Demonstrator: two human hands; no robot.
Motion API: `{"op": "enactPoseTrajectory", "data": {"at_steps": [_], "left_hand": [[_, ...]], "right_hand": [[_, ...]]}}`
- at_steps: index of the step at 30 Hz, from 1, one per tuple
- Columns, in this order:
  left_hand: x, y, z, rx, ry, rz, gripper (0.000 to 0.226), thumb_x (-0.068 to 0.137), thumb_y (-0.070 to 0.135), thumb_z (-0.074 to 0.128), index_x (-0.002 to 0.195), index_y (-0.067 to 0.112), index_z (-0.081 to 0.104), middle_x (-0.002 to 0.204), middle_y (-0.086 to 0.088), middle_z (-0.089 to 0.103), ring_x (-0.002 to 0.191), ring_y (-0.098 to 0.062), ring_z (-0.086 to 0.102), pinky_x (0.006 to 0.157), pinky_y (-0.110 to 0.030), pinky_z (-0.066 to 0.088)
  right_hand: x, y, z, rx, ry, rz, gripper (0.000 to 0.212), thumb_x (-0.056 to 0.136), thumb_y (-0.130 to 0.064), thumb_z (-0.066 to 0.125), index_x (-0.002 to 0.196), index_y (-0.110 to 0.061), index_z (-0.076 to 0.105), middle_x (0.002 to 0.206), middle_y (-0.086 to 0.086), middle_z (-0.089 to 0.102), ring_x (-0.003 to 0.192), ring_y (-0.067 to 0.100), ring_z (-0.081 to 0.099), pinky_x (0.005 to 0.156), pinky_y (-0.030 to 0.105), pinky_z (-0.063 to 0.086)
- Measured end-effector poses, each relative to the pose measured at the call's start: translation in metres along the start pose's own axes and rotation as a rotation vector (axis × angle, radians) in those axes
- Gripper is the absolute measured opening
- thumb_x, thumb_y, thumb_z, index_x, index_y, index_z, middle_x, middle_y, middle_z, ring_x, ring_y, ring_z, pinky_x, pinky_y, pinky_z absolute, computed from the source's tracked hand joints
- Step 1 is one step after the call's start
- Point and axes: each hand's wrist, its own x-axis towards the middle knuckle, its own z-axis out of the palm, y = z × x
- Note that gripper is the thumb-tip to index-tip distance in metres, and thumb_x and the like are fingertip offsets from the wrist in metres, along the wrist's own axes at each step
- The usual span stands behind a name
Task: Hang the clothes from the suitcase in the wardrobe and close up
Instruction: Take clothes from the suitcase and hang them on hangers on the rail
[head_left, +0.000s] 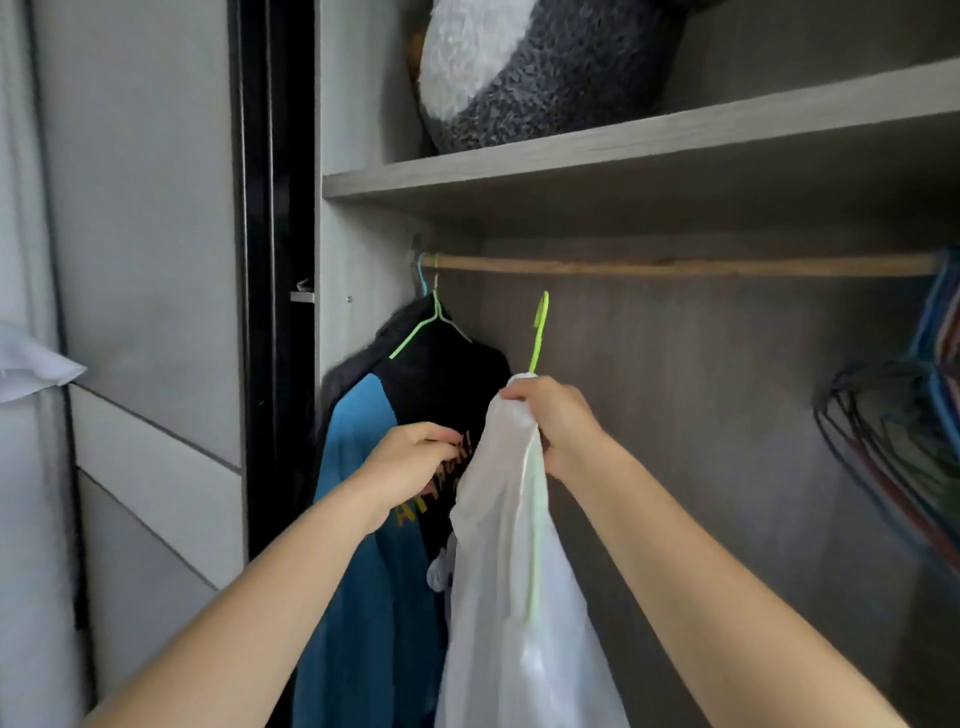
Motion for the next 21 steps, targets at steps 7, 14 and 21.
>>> {"op": "enactPoseTrajectory", "data": {"at_steps": [7, 14, 21], "left_hand": [[0.05, 0.039, -0.032, -0.219, 0.053, 0.012, 0.024, 0.097, 0.036, 0.054, 0.103, 0.021, 0.071, 0.101, 0.001, 0.074, 0.091, -0.015, 0.07, 0.073, -0.029, 0.057], [0.095, 0.025, -0.06, -0.048, 0.171, 0.075, 0.015, 0.089, 0.04, 0.063, 0.099, 0.033, 0.071, 0.093, 0.013, 0.073, 0.086, -0.003, 0.066, 0.072, -0.02, 0.046], [0.128, -0.013, -0.071, 0.043, 0.406, 0.184, 0.011, 0.086, 0.012, 0.07, 0.087, 0.021, 0.075, 0.078, 0.007, 0.076, 0.073, -0.009, 0.071, 0.062, -0.014, 0.052]], "right_hand": [[0.1, -0.022, 0.054, -0.014, 0.003, -0.173, 0.029, 0.091, -0.019, 0.061, 0.068, -0.011, 0.045, 0.048, 0.007, 0.044, 0.039, 0.017, 0.038, 0.041, 0.023, 0.031], [0.19, -0.033, 0.106, -0.174, 0.043, -0.353, 0.022, 0.091, -0.026, 0.055, 0.094, -0.004, 0.055, 0.089, 0.013, 0.065, 0.08, 0.025, 0.059, 0.073, 0.032, 0.048], [0.255, -0.036, 0.133, -0.159, 0.129, -0.342, 0.015, 0.089, -0.021, 0.059, 0.082, -0.015, 0.047, 0.096, 0.02, 0.068, 0.088, 0.037, 0.067, 0.084, 0.048, 0.056]]}}
